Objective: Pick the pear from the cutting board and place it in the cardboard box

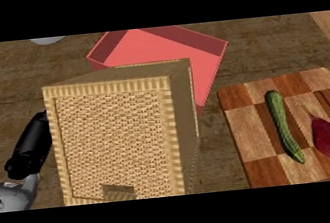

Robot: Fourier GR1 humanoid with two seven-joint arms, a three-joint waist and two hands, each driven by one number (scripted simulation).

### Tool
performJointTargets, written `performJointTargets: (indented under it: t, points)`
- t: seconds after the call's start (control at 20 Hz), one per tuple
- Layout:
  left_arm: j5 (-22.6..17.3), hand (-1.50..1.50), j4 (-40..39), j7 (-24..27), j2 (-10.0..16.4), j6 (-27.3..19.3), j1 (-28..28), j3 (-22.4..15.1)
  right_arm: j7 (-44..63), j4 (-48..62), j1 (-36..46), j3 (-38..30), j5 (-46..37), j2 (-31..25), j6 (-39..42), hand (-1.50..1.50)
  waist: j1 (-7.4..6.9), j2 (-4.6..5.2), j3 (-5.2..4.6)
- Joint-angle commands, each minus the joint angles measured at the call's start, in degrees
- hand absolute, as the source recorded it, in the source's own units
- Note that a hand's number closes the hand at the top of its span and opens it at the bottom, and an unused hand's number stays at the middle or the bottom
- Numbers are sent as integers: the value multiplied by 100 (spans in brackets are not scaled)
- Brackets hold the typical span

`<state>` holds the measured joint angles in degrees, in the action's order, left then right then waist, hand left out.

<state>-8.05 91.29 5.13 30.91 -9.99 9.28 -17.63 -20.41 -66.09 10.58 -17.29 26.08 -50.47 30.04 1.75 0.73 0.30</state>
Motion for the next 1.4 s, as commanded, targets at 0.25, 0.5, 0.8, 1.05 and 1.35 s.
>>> performJointTargets:
  t: [0.25, 0.5, 0.8, 1.05, 1.35]
  points:
    - [-25, 0, -133, 43, -33, 431, 321, -38, -2805, 905, -364, 226, -2000, -953, 743, -150, -227, -19, -2]
    - [-6, 0, -385, 173, -111, 559, 381, -41, -2549, 205, -266, 1047, -2872, -1581, 432, -150, -283, -25, -23]
    - [-76, 0, -132, -106, -80, 670, 453, 113, -2616, -295, -354, 1558, -3365, -2019, 404, -150, -262, -77, -27]
    - [87, 0, -311, 88, -191, 720, 359, 243, -1669, -1314, -504, 1731, -3597, -2113, 232, -150, -168, -84, -34]
    - [174, 0, -263, -126, -340, 837, 429, 441, -793, -1813, -645, 1820, -3763, -1821, 424, -150, -186, -80, -32]
